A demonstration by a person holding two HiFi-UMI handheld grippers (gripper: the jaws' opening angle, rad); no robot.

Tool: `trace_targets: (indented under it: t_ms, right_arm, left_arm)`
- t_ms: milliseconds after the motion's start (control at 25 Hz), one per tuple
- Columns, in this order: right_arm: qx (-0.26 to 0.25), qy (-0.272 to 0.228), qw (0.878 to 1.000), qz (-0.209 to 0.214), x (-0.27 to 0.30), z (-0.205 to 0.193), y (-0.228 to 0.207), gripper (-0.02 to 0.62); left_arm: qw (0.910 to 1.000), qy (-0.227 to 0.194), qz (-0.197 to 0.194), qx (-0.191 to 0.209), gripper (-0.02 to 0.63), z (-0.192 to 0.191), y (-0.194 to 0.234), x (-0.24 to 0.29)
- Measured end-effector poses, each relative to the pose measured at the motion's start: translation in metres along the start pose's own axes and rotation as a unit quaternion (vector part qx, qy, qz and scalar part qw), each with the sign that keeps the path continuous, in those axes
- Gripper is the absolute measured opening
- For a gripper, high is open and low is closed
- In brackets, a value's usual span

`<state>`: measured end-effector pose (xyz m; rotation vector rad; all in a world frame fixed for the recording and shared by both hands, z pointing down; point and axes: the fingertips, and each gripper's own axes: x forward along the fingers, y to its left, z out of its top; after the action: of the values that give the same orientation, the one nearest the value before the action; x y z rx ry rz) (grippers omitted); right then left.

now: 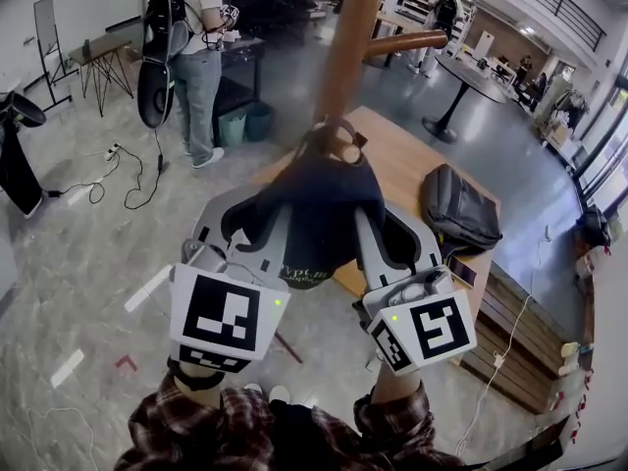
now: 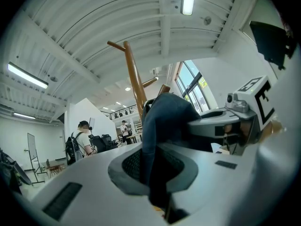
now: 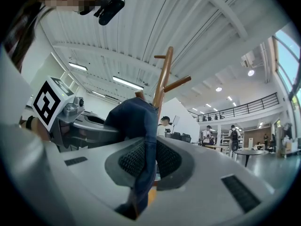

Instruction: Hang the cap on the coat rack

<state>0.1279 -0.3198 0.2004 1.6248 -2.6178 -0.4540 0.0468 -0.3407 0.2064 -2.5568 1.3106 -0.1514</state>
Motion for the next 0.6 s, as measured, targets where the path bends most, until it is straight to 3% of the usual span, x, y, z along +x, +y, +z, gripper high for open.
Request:
trace_targets:
  t_ms: [280,600]
  right_arm:
    - [0.010,0.018,1.000,0.004,0.019,-0.020,-0.013,0.038]
    - [0.002,0.017,1.000,0.001,0.029,-0.037,-0.011,0.038]
  left_arm:
    - [0.9997,0.017,0.004,-0.015,0.037,-0.017,0.005,0.022]
    - [0.9993,0.005,0.018,-0.031,0.037,-0.030,0.010,0.033]
